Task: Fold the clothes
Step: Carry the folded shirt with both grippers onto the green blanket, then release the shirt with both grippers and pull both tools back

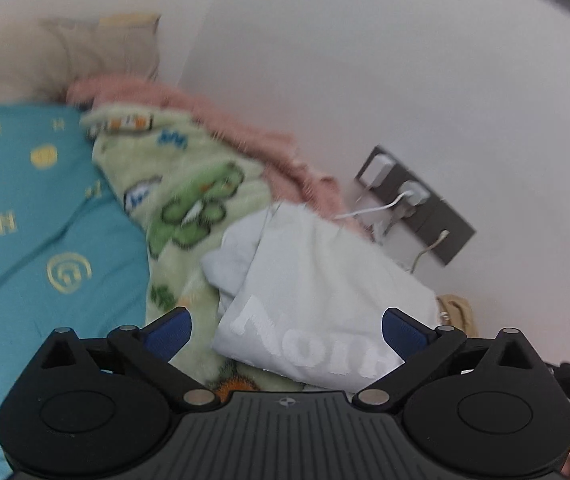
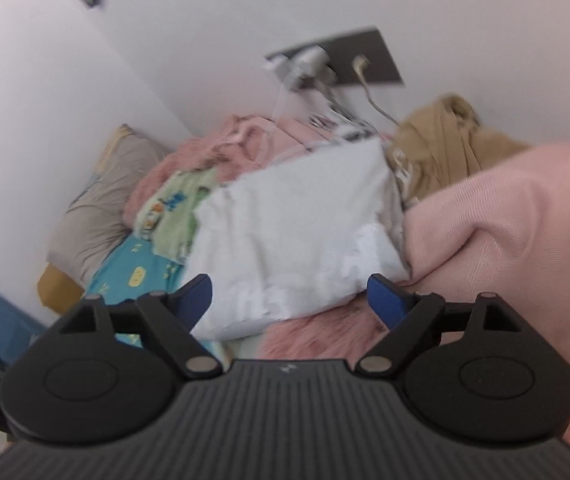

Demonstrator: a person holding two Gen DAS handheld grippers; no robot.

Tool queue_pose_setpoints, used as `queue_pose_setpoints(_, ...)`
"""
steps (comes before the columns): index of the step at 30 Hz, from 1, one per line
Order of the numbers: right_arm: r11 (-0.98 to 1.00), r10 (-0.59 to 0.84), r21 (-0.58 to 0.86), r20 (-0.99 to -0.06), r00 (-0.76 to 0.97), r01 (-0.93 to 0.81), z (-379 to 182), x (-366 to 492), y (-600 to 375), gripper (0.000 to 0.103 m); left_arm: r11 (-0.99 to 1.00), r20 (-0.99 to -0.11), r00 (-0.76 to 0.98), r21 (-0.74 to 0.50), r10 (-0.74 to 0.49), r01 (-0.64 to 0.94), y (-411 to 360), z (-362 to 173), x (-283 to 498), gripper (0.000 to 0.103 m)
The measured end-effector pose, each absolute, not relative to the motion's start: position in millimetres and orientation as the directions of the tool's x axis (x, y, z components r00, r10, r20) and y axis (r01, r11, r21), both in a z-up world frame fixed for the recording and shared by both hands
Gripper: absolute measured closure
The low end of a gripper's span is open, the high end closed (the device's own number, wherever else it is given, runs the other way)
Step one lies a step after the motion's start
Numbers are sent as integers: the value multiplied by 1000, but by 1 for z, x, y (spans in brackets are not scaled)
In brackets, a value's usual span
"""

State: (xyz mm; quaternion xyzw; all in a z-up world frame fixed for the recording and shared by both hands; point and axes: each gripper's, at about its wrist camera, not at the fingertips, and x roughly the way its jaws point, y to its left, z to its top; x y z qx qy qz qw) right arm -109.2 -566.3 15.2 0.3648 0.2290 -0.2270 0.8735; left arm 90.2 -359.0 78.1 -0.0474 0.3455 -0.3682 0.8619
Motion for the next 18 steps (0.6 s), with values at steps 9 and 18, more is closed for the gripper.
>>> queue_pose_setpoints(9, 750, -299, 436, -447, 843, 498, 77, -163, -493, 17, 700, -432, 597, -126, -676, 702, -306, 140, 0, 0)
queue_pose_setpoints(18, 824, -334, 347, -341, 879, 448, 110, -213, -421, 17, 656, -344, 598, -75, -724, 751, -246, 165, -81, 0)
